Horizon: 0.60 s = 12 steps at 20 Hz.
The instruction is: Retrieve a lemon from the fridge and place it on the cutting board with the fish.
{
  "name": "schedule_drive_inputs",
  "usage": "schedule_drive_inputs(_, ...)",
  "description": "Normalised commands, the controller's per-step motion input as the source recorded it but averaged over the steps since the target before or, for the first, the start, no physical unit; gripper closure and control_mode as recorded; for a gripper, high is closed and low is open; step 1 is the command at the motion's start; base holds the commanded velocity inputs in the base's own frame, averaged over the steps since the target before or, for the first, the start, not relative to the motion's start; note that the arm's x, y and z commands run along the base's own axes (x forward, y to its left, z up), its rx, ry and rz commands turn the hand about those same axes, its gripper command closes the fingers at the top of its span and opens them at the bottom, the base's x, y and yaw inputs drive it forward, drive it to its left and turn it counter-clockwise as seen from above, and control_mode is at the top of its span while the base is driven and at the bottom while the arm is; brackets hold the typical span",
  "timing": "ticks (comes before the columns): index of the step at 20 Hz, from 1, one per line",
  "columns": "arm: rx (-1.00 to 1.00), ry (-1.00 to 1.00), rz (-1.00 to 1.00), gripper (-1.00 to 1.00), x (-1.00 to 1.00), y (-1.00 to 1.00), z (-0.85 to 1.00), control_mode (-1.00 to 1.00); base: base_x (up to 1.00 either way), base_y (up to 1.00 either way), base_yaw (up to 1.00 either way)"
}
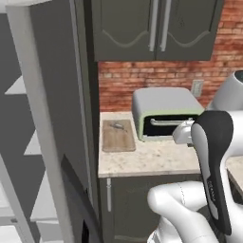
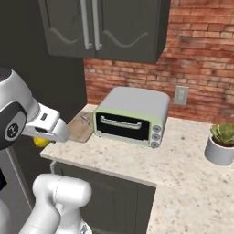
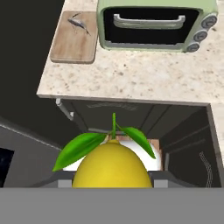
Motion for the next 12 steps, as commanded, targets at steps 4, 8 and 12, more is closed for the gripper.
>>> schedule_drive_inputs(4,0.0,0.0,0.0,1.0,0.0,0.0,0.0,1.0,0.6,-0.41,0.16)
schedule_drive_inputs(8,0.0,0.0,0.0,1.0,0.0,0.0,0.0,1.0,0.58,-0.26,0.18)
schedule_drive_inputs(12,0.0,0.0,0.0,1.0,0.0,0.0,0.0,1.0,0.18,0.0,0.11)
